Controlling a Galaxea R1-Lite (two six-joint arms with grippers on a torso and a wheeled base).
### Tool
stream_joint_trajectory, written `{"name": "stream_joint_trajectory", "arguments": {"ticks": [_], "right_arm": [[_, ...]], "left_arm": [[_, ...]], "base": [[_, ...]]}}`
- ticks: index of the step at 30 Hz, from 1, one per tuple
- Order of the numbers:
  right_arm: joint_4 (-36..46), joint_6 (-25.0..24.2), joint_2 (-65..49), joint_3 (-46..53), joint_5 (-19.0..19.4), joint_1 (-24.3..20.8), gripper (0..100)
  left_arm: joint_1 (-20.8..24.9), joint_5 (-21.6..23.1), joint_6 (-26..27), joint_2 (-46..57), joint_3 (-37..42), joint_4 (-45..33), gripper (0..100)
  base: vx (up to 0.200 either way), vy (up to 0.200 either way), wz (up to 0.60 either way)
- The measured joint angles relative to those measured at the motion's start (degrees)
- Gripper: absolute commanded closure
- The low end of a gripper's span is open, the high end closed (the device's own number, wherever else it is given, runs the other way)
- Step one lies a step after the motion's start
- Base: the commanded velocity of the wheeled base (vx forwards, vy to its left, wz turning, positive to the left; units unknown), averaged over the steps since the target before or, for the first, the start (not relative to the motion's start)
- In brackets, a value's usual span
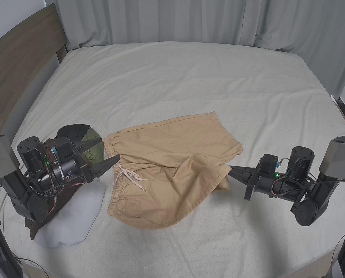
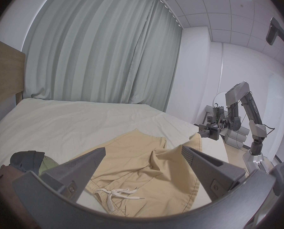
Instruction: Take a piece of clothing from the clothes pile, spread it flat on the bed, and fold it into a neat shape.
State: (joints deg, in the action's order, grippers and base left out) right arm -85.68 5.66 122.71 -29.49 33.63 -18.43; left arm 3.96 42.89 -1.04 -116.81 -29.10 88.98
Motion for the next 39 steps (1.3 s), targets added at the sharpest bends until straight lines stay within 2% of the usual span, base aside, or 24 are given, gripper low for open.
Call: {"name": "stream_joint_trajectory", "arguments": {"ticks": [12, 20, 21, 28, 39], "right_arm": [[-0.07, -0.3, 8.48, 1.9, -1.17, -6.53, 100], [-1.34, -1.8, 14.82, 0.85, -2.0, -8.91, 100], [-1.48, -1.91, 15.19, 0.85, -2.02, -9.09, 0], [-1.85, -2.86, 16.59, 1.84, -1.96, -9.95, 0], [-2.62, -4.53, 12.9, 11.3, -1.69, -11.86, 0]], "left_arm": [[-0.11, 0.0, 0.0, 0.05, -0.02, 0.0, 0], [-0.09, 0.0, 0.02, 0.11, -0.06, 0.0, 0], [-0.09, 0.0, 0.02, 0.11, -0.11, 0.0, 0], [-0.09, 0.02, 0.02, 0.11, -0.2, 0.0, 0], [-0.05, 0.0, -0.09, 0.09, -1.66, 0.0, 0]], "base": [[0.0, 0.0, 0.0], [0.0, 0.0, 0.0], [0.0, 0.0, 0.0], [0.0, 0.0, 0.0], [0.0, 0.0, 0.0]]}}
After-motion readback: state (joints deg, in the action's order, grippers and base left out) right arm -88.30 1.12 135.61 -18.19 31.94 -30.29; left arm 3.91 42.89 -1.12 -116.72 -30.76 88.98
